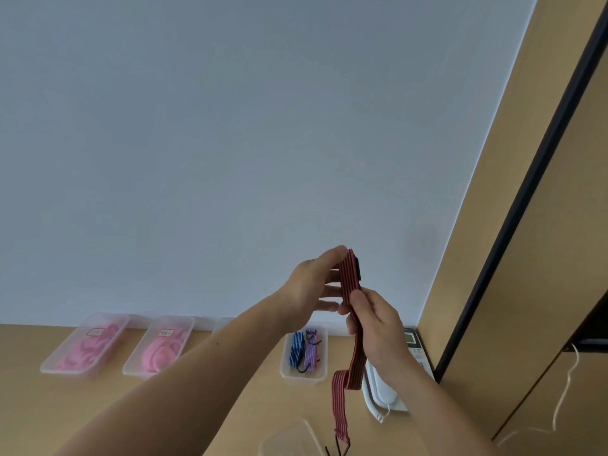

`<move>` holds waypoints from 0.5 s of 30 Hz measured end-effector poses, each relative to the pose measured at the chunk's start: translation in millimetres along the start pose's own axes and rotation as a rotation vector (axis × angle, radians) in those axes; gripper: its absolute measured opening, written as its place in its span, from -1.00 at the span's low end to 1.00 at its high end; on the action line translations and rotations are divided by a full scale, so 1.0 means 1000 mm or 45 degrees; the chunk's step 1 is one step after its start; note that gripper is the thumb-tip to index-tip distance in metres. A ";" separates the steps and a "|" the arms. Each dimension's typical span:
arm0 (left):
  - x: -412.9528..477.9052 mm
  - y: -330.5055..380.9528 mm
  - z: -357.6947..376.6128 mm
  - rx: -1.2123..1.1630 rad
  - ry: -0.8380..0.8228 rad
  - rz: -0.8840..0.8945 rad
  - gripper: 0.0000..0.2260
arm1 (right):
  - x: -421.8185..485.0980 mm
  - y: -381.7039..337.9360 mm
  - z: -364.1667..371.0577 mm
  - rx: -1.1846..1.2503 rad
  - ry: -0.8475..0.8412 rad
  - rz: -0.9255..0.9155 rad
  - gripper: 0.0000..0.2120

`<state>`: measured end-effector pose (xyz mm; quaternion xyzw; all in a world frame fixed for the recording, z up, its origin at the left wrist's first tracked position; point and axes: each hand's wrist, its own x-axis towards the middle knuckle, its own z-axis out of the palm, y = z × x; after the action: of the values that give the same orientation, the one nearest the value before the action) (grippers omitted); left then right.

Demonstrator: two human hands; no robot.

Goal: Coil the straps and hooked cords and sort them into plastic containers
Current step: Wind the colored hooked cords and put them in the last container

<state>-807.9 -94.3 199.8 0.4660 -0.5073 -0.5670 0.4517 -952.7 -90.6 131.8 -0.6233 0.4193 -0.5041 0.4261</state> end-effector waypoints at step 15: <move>0.001 -0.026 -0.010 -0.041 0.092 0.202 -0.75 | -0.003 -0.011 0.012 0.067 0.133 0.168 -0.44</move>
<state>-799.1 -94.8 173.0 0.4373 -0.5168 -0.5202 0.5206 -940.6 -83.3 139.5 -0.5557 0.4676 -0.5178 0.4521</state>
